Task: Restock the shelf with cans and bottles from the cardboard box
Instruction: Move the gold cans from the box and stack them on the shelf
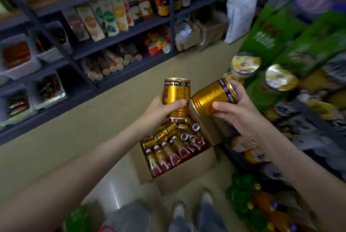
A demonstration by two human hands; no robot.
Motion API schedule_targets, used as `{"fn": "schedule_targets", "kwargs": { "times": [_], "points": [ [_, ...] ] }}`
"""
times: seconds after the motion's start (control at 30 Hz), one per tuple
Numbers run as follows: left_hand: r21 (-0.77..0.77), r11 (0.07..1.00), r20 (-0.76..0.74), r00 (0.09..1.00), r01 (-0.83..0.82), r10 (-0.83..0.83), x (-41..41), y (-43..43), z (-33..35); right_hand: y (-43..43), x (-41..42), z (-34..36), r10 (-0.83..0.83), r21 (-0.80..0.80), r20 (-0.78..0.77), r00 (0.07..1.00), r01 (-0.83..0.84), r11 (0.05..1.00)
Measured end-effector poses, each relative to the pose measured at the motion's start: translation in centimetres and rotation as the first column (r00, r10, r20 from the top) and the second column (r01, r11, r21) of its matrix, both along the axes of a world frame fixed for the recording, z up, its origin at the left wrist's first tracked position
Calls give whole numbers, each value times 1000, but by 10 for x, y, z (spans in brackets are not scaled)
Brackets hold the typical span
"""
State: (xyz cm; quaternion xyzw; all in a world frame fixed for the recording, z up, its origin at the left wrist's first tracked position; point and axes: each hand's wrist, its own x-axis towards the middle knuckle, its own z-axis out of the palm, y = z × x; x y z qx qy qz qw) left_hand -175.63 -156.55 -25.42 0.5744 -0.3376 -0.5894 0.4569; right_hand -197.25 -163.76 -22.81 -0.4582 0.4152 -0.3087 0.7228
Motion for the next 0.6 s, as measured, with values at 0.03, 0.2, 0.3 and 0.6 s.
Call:
{"fn": "schedule_targets", "kwargs": {
  "times": [0.03,0.2,0.3,0.6],
  "points": [
    [-29,998,-2,998,56,-57,-14,-1,19,10,-18,20,-29,-21,-12,1000,29,999],
    [-234,930,19,958,282,-286,-102,-6,103,60,-114,105,-253,-62,71,965,257,964],
    [-342,875,54,937,342,-345,-169,-5,143,92,-177,149,-370,-173,125,921,387,906],
    [-495,665,95,795,560,-599,-430,56,221,242,-401,226,-649,-224,287,705,708,670]
  ]
}}
